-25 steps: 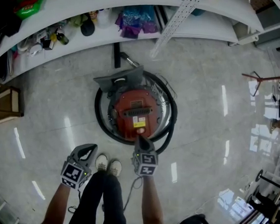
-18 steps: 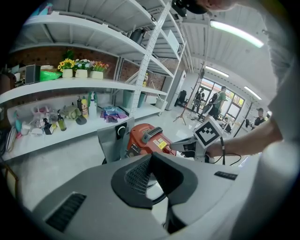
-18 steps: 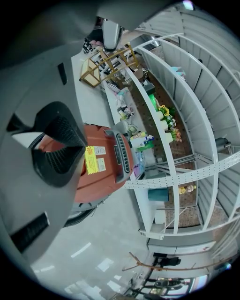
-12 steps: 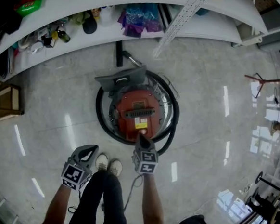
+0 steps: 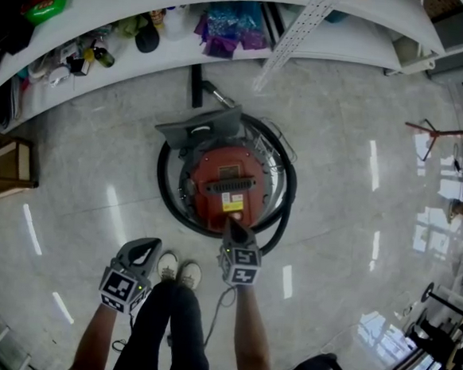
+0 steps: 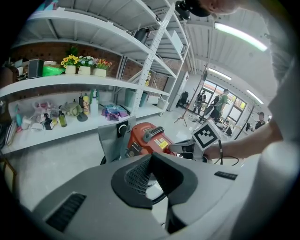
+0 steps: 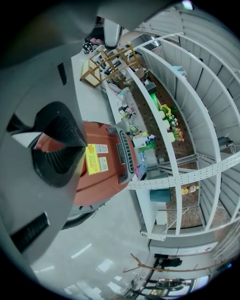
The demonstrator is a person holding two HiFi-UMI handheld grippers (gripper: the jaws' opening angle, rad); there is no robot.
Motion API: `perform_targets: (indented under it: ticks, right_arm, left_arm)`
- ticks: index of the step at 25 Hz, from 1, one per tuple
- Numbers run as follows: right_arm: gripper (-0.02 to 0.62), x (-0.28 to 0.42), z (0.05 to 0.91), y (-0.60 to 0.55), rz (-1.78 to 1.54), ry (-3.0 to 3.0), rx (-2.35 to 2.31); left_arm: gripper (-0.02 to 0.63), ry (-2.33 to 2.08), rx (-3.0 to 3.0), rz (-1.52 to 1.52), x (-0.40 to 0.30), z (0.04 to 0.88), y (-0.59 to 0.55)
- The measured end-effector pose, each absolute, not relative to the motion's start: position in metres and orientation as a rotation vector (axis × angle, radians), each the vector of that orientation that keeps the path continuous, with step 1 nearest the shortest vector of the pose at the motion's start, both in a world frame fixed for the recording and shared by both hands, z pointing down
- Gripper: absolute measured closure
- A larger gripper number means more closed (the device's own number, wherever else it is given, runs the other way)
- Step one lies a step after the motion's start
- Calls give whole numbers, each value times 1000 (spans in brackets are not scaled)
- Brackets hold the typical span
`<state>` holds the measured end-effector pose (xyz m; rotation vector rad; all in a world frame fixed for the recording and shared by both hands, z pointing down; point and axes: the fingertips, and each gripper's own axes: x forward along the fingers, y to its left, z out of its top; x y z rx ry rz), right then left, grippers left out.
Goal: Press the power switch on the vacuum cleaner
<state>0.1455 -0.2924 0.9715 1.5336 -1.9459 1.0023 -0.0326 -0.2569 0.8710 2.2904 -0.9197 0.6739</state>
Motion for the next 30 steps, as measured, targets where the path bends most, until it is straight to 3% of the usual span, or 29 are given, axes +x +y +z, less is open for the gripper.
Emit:
perform_targets:
  ticks: [30]
  right_arm:
    - [581, 143, 973, -294, 974, -1933, 1532]
  left_arm:
    - [600, -909, 2288, 680, -40, 876, -253]
